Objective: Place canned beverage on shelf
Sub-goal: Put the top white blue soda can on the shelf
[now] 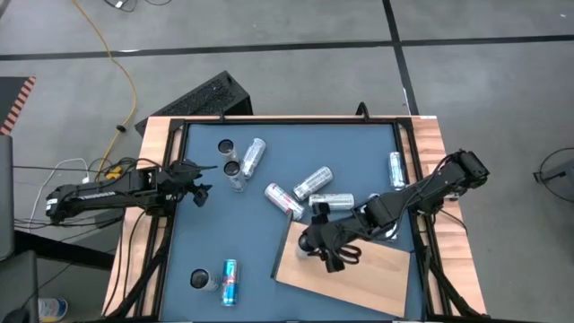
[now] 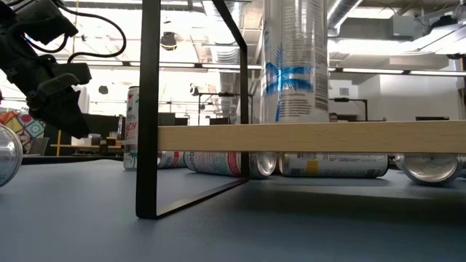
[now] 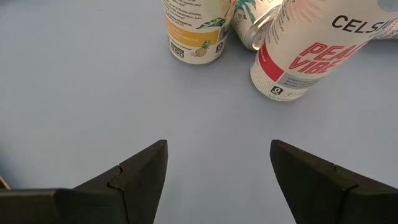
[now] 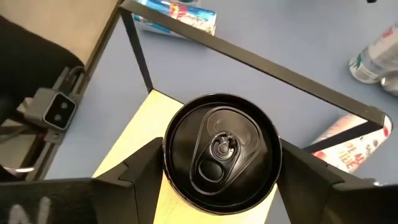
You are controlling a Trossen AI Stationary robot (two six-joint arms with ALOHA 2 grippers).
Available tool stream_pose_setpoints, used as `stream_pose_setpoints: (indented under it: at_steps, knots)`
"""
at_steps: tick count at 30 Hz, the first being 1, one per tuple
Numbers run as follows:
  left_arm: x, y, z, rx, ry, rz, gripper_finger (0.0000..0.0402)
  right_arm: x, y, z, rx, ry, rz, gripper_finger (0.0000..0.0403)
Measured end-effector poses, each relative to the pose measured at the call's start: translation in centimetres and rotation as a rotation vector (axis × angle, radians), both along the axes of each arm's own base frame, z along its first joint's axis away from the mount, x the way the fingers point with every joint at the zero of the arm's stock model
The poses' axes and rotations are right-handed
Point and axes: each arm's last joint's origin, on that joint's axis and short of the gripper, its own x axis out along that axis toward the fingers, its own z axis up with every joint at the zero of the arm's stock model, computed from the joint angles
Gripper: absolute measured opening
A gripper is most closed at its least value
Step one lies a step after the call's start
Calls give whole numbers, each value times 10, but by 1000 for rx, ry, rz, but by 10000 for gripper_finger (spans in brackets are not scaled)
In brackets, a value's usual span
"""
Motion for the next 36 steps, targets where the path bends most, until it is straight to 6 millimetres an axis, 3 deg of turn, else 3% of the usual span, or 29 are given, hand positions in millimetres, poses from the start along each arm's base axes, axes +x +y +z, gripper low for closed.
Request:
stream_pose_setpoints:
  at_steps: [11,21,26,31,36]
  knots:
    - [0,0,0,0,0,0,270,-2,-2,-1,49,37,-65,273]
    - [0,0,0,0,0,0,270,-3,-2,-2,67,54,-83,336]
    - [0,0,0,0,0,0,270,-4,0,-1,69,51,-80,349]
    - [0,0,0,0,0,0,270,-4,-1,14,76,47,-110,348]
    - [0,0,0,0,0,0,270,-9,-3,30,95,54,-301,348]
